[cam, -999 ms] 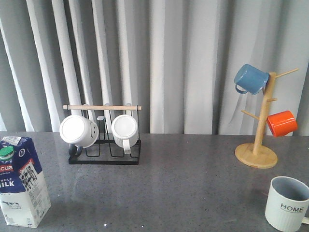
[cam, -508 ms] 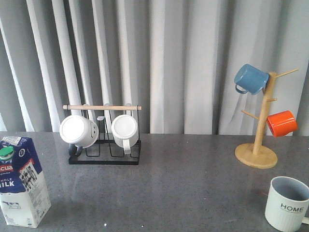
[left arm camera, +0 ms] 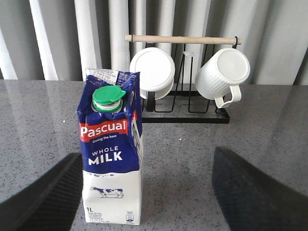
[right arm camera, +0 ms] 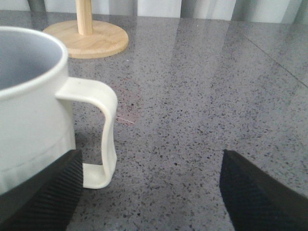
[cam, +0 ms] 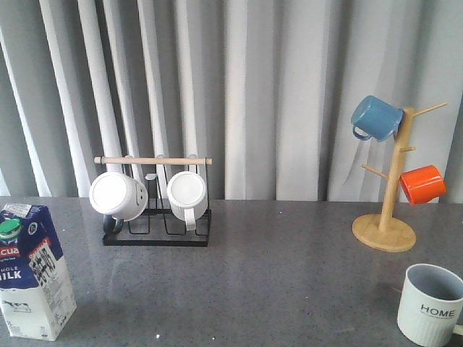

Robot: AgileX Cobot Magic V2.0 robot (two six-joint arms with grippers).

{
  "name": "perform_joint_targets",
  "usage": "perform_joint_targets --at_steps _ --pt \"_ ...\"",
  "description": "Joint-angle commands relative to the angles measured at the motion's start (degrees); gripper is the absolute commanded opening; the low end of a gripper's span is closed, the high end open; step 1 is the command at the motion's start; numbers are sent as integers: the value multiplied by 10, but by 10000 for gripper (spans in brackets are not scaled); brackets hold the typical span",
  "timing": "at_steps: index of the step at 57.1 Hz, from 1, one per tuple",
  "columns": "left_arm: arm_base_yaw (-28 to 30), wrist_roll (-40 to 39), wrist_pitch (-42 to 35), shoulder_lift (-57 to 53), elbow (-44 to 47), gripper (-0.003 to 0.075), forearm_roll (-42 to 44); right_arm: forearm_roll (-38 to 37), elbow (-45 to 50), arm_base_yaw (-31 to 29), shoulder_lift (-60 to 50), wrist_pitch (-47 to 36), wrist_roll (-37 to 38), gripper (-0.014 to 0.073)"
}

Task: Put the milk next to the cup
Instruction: 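Lower the right gripper around the handle of the white HOME mug, then slide the white mug with the right gripper toward the table center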

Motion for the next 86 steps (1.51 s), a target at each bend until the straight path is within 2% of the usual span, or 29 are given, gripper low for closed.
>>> perform_joint_targets --at_steps 1,14,21,27,36,42,52,59,73,86 --pt "-3 0 -44 -2 -20 523 -6 -4 -21 -4 7 -57 2 563" --pt "-3 0 -44 -2 -20 523 -6 -4 -46 -4 58 -96 48 551" --pt "-3 0 -44 -2 -20 523 -6 -10 -60 -4 83 -115 66 468" --pt "-3 0 -44 -2 -20 523 -6 -34 -68 -4 98 -124 99 307" --pt "-3 0 -44 -2 -20 523 -6 -71 -73 -1 100 -119 165 -11" --pt "-3 0 -44 -2 -20 523 -6 -70 -79 15 97 -120 199 -8" --pt "-3 0 -44 -2 -20 523 -6 -40 -79 84 74 -112 185 -4" --pt "-3 0 -44 -2 -20 523 -6 16 -79 157 59 -102 124 -2" --pt "-3 0 -44 -2 -20 523 -6 222 -132 337 57 -68 10 10" --pt "-3 0 -44 -2 -20 523 -6 326 -213 434 96 -36 -117 39"
